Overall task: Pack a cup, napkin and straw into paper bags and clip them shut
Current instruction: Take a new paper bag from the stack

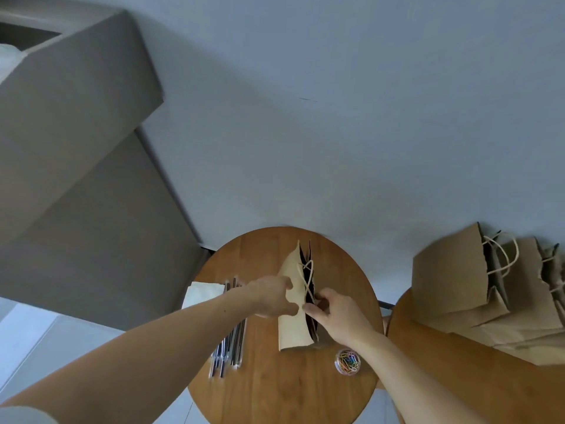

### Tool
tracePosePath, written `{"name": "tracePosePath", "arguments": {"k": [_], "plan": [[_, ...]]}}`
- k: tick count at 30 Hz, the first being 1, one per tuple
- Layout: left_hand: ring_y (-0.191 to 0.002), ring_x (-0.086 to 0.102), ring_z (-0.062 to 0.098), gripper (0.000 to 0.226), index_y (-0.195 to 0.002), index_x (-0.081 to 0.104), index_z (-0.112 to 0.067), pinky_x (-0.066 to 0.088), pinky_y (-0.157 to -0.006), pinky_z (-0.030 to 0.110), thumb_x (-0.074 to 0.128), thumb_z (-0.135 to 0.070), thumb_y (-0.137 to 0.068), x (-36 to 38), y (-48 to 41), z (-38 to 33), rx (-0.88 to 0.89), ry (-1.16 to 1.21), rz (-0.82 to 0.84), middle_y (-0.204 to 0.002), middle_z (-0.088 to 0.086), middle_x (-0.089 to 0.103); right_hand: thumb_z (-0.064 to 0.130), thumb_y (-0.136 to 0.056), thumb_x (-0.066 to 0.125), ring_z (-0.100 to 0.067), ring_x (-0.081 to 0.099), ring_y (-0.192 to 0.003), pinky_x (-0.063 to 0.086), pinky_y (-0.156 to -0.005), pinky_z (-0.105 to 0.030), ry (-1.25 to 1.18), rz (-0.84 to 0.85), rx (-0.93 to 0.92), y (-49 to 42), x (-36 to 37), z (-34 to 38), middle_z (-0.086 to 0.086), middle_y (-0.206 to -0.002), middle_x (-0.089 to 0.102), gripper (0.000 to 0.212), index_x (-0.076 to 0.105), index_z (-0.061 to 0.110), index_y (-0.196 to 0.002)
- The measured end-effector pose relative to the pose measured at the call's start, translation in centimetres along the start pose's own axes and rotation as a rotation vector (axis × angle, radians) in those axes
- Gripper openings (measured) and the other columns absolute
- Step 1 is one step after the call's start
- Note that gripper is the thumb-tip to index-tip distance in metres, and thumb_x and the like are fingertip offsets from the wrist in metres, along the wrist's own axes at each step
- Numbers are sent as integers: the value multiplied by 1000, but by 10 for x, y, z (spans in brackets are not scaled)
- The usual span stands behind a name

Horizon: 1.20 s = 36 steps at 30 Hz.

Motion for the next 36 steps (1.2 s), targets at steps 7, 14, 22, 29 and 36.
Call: {"name": "tracePosePath", "arguments": {"k": [7, 14, 22, 29, 36], "plan": [[-103, 61, 22, 73, -135, 45, -18, 54, -85, 37, 55, -67, -81, 5, -11, -17, -19, 4, -52, -120, 2, 62, 38, -98, 54, -3, 64, -72, 50, -58, -13, -41, -25, 43, 4, -5, -21, 14, -88, 64, 25, 53, 26, -120], [-78, 65, 17, 27, -99, 52, -22, 59, -77, 34, 51, -49, -93, 14, -16, -12, -240, -2, -195, -81, -3, 58, 38, -94, 59, -4, 59, -65, 35, -47, -13, 121, -154, 154, -9, -17, -17, 11, -85, 61, 25, 52, 24, -114], [-62, 54, 8, 23, -86, 58, -21, 49, -63, 24, 47, -37, -98, -17, 2, 42, -423, -33, -293, -75, -5, 59, 37, -95, 59, -9, 60, -69, 46, -53, -16, 355, -185, 271, -4, -41, -41, 9, -88, 61, 23, 54, 23, -113], [-65, 65, 11, 31, -80, 58, -21, 48, -56, 23, 40, -40, -98, -22, 21, 86, -467, 33, -279, -74, -2, 66, 44, -92, 59, -8, 58, -66, 37, -49, -14, 361, -184, 249, 8, -35, -40, 14, -84, 57, 23, 53, 29, -108], [-58, 70, 11, 59, -95, 67, -16, 61, -72, 29, 54, -72, -81, 14, 4, 69, -319, 196, 38, -67, -3, 73, 67, -86, 51, -8, 63, -77, 49, -58, -15, 285, -36, 201, 9, -7, -25, 13, -101, 59, 58, 41, 29, -130]]}}
Point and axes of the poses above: each hand's wrist, its own y-axis away from the middle knuckle, its own x-axis out of the palm, z = x × y, the point moved 9 cm from there along -y, towards the middle knuckle
